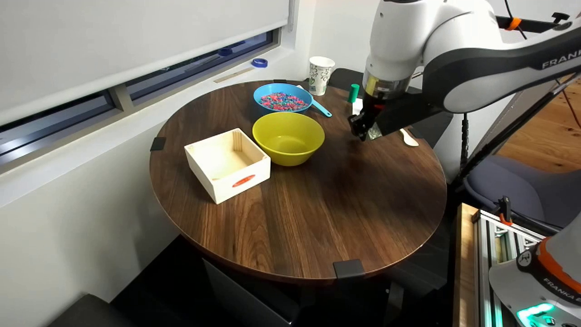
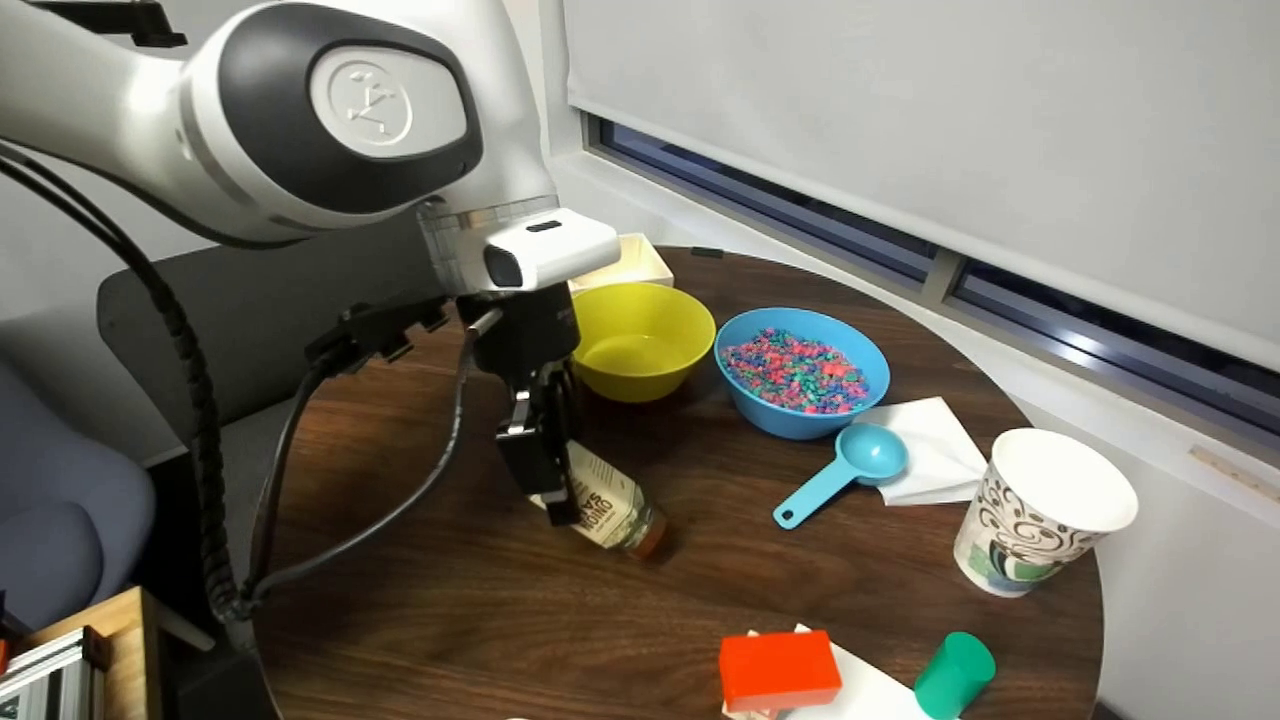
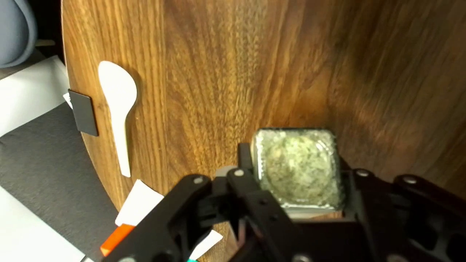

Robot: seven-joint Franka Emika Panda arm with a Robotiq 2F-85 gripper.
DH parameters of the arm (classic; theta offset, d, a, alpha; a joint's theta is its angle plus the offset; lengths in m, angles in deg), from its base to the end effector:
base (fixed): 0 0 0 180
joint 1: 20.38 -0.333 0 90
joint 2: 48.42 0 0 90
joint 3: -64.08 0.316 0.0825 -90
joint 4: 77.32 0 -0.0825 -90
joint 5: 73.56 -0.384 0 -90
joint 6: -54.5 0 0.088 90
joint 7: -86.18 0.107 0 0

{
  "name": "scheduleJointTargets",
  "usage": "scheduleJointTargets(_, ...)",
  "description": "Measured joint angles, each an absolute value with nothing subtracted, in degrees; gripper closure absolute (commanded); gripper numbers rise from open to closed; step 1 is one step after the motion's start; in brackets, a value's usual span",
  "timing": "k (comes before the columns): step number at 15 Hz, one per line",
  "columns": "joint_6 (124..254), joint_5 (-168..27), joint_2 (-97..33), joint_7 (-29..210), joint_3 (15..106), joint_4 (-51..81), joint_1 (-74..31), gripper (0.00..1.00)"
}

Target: Turn the salt bottle upright

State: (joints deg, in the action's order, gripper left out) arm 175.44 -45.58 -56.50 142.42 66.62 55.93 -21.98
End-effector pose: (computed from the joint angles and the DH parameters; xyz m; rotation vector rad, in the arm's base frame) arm 0.4820 0.0132 0.3950 2.6008 -0.8611 0.2017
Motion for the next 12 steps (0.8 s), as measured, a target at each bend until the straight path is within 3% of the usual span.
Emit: scheduleJointTargets(12, 186.55, -30.66, -57.79, 157.36, 67.29, 63.02, -20.00, 0.77)
